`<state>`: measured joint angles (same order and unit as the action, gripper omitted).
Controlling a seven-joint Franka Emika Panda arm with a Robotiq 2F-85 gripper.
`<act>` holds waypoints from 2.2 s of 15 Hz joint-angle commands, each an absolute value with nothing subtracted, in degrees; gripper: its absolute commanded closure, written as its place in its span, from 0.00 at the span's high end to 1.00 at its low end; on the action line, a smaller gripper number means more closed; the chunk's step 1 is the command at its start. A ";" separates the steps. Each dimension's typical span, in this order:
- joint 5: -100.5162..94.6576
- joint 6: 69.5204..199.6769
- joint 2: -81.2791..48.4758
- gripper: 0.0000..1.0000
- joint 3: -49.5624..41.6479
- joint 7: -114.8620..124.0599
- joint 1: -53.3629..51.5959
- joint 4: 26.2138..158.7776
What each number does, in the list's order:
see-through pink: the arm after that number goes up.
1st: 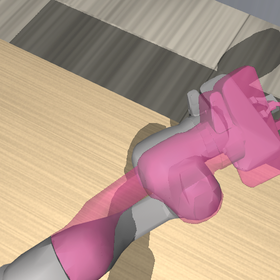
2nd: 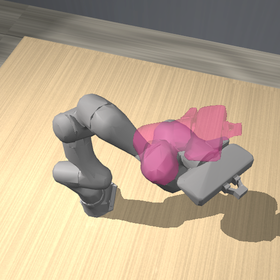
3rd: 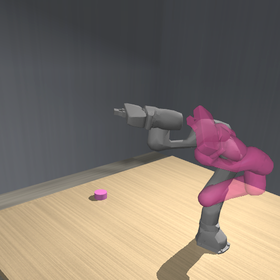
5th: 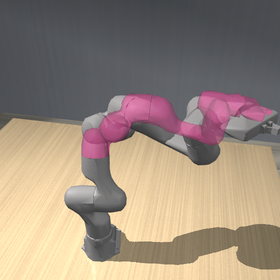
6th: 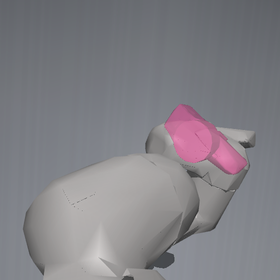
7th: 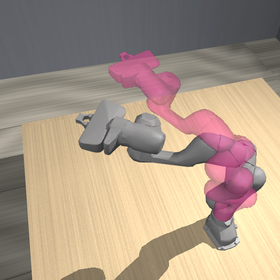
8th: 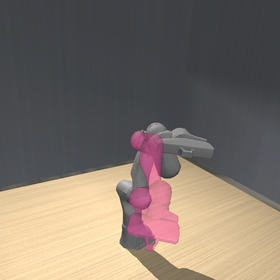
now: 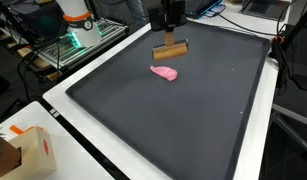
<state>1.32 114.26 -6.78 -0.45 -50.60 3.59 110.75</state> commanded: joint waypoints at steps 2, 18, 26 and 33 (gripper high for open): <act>-7.20 123.13 0.59 0.24 2.06 -43.03 -0.63 122.36; -25.22 124.13 8.46 0.24 11.66 -5.82 -9.09 135.44; -29.39 122.97 7.06 0.24 13.93 6.00 -10.18 135.99; -28.17 122.58 5.07 0.24 13.88 7.65 -10.46 135.64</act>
<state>-27.58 123.81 5.18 13.87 6.03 -9.85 135.48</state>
